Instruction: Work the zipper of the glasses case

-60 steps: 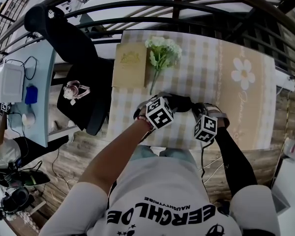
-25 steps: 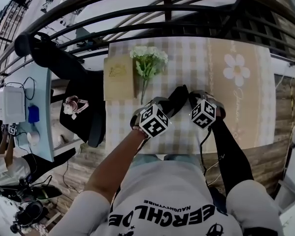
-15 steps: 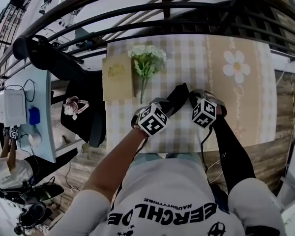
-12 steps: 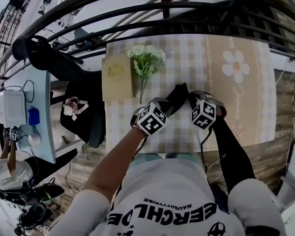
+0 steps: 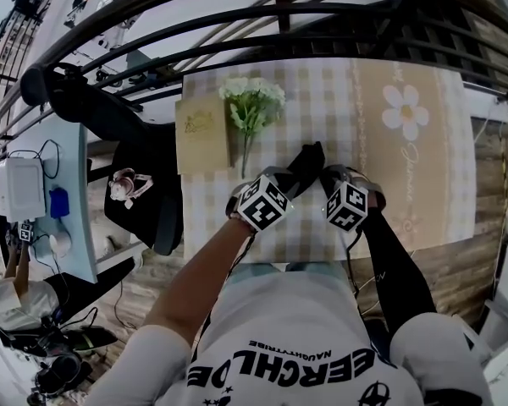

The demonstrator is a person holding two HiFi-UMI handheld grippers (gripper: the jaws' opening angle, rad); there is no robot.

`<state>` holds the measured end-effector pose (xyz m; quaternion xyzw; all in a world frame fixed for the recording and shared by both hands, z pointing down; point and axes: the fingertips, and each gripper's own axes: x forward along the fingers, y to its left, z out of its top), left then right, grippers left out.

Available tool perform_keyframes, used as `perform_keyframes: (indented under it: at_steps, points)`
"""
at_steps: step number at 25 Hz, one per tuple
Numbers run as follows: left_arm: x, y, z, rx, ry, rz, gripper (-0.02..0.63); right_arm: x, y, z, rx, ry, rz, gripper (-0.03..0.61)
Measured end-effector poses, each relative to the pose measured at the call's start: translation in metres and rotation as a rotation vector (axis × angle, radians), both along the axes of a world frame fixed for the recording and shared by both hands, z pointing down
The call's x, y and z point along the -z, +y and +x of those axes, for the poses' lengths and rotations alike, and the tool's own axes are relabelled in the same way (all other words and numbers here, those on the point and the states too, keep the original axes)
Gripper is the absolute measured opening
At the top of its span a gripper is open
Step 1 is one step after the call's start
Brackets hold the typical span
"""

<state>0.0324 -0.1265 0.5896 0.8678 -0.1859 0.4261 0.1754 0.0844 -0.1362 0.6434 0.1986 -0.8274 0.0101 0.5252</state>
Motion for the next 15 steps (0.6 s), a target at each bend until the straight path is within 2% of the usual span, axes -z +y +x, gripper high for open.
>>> perform_keyframes:
  at_steps: [15]
  points:
    - [0.000,0.000,-0.001,0.010,0.013,-0.003,0.035,0.000,0.028,-0.022,-0.011,-0.034,-0.032,0.031]
